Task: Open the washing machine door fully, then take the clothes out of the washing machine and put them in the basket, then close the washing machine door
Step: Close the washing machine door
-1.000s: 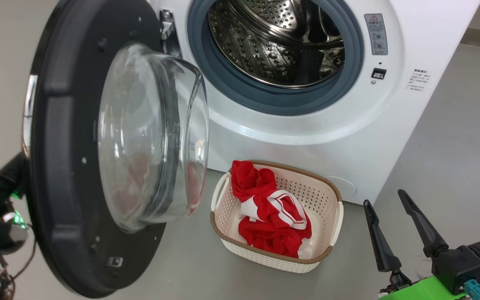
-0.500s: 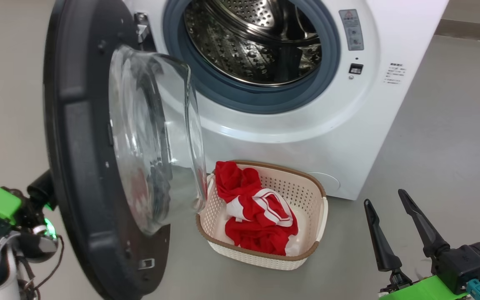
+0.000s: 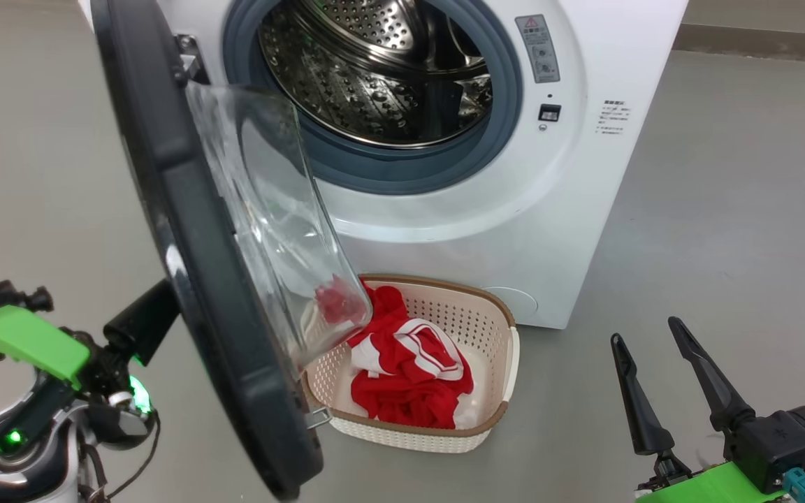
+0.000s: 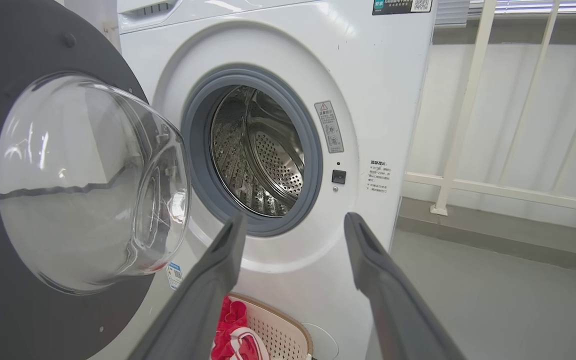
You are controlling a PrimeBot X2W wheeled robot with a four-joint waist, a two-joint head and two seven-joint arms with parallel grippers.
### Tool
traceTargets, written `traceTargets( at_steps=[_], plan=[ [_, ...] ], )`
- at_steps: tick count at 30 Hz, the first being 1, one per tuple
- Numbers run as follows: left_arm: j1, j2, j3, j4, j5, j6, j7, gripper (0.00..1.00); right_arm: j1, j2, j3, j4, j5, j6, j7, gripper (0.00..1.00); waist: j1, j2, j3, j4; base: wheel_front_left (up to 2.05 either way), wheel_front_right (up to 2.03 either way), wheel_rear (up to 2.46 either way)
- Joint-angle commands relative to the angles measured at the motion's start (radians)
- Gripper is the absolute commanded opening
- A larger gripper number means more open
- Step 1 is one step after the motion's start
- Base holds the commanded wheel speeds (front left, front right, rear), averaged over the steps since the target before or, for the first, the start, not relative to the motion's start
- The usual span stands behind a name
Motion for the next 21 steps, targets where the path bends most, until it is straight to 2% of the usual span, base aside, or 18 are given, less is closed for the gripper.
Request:
traceTargets(
  at_steps=[1, 21],
  plan=[
    [-0.006, 0.012, 0.002, -0.040, -0.019, -0.007, -0.002, 0.00, -0.014, -0.013, 0.024, -0.027, 0.006, 0.005, -0.006, 1.00, 0.0000, -0.0001, 0.002, -0.008, 0.00, 0.00, 0.00],
    [-0.015, 0.012, -0.113, -0.034, -0.116, -0.038, -0.070, 0.00, -0.023, -0.013, 0.029, -0.028, 0.004, 0.005, -0.006, 1.00, 0.0000, -0.0001, 0.026, -0.071, 0.00, 0.00, 0.00]
  ],
)
